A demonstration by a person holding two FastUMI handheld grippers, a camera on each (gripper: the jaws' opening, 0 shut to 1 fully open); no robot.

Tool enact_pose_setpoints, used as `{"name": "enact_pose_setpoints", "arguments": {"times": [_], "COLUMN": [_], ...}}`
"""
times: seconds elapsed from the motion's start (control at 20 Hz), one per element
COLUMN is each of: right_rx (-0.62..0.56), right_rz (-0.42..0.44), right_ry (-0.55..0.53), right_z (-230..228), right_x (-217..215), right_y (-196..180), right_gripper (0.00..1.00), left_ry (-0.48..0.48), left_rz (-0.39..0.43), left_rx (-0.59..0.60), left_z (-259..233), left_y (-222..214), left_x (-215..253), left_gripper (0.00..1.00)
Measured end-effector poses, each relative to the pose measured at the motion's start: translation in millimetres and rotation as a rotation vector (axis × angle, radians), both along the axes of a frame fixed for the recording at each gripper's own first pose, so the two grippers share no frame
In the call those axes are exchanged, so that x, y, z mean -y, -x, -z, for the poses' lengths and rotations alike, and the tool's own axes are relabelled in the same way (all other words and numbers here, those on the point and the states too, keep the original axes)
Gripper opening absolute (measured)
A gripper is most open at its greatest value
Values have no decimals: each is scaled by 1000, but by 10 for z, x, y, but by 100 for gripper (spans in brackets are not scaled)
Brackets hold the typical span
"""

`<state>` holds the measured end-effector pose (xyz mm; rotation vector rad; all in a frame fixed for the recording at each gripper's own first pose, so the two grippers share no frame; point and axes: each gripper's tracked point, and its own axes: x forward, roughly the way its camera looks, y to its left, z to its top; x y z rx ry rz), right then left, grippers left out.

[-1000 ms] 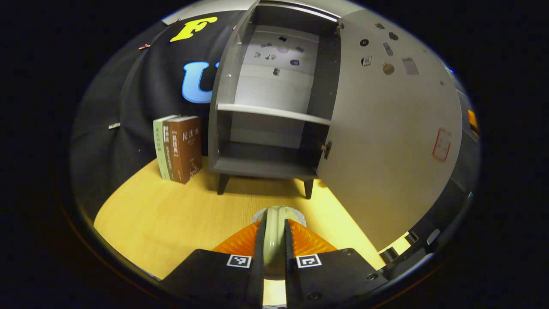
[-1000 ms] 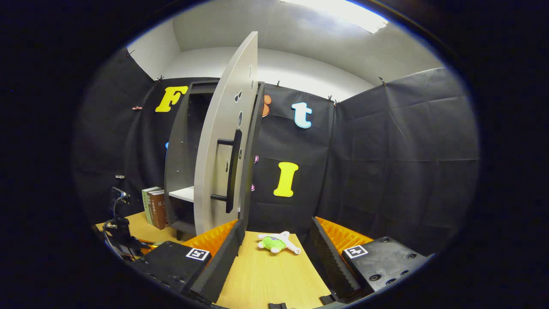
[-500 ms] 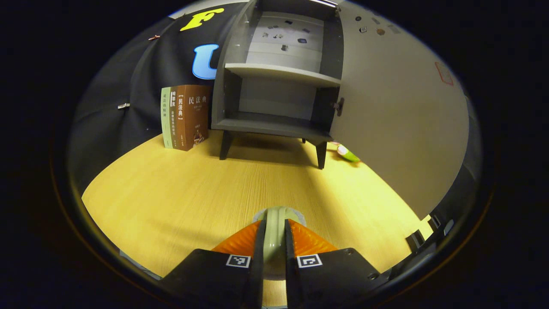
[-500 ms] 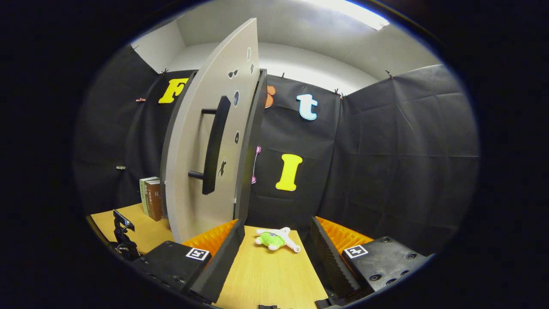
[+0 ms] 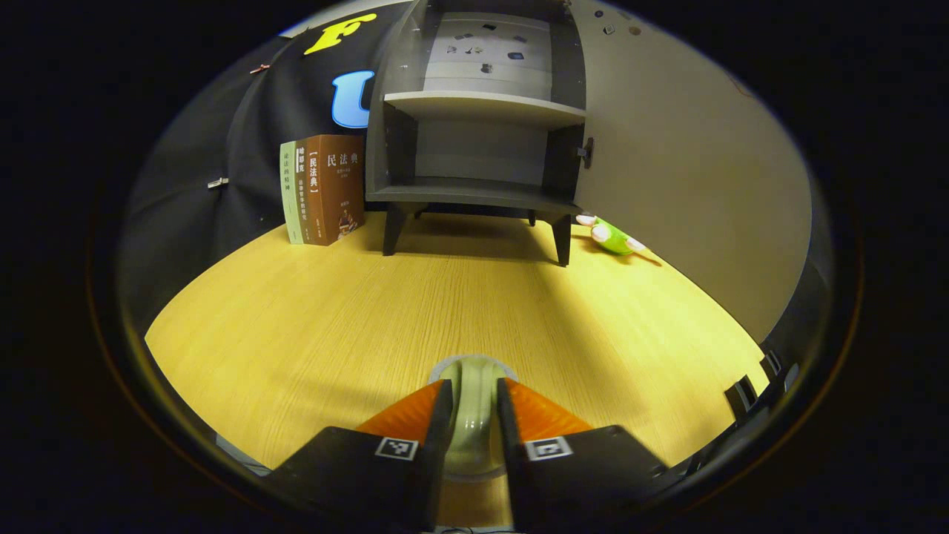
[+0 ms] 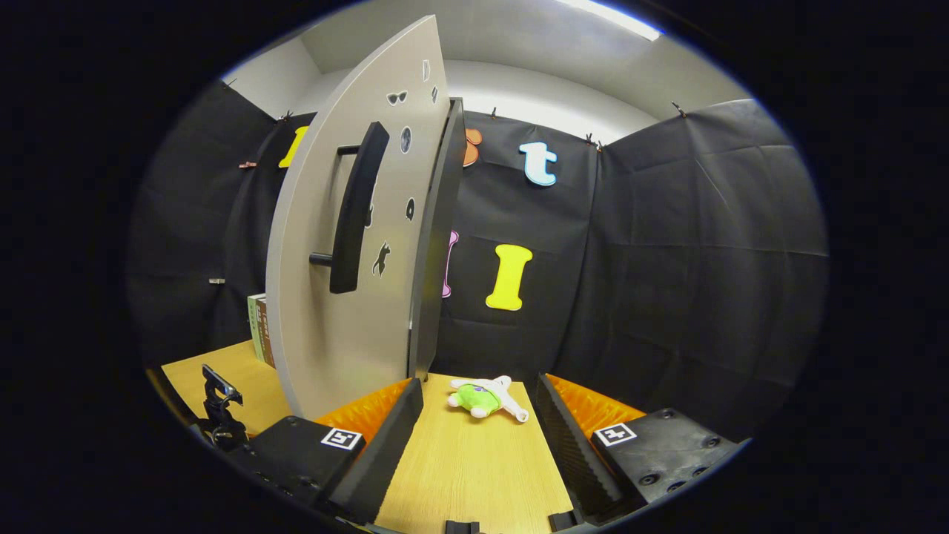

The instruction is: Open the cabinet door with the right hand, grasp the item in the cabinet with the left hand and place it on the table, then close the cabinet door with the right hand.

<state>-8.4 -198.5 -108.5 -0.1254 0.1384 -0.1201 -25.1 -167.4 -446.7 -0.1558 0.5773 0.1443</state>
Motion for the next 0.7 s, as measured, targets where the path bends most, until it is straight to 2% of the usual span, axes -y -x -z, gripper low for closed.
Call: {"name": "enact_pose_setpoints", "arguments": {"times": [0.05, 0.1, 0.2, 0.3, 0.5, 0.65, 0.7], "right_rx": [2, 3, 4, 24, 10, 25, 34], "right_rz": [-4, -10, -39, -60, -103, -136, -138], "right_ry": [-4, -11, -38, -51, -125, -123, -116], "right_z": [-19, -44, -107, -220, -339, -476, -506], "right_x": [-12, -38, -150, -251, -556, -741, -768], "right_y": [-2, 0, 34, 86, 162, 204, 220], "right_gripper": [98, 98, 98, 98, 98, 97, 97], "left_ry": [-6, -15, -62, -76, -95, -135, -144], "left_rz": [-10, -15, -27, -14, 64, 139, 158], "left_rx": [19, 32, 50, 114, 276, 340, 354], "left_z": [-86, -164, -369, -816, -1941, -2599, -2784], "left_y": [9, 4, 39, 129, 344, 619, 725], "left_x": [-31, -69, -170, -217, -279, -320, -325], "left_gripper": [47, 60, 99, 95, 97, 92, 95]}}
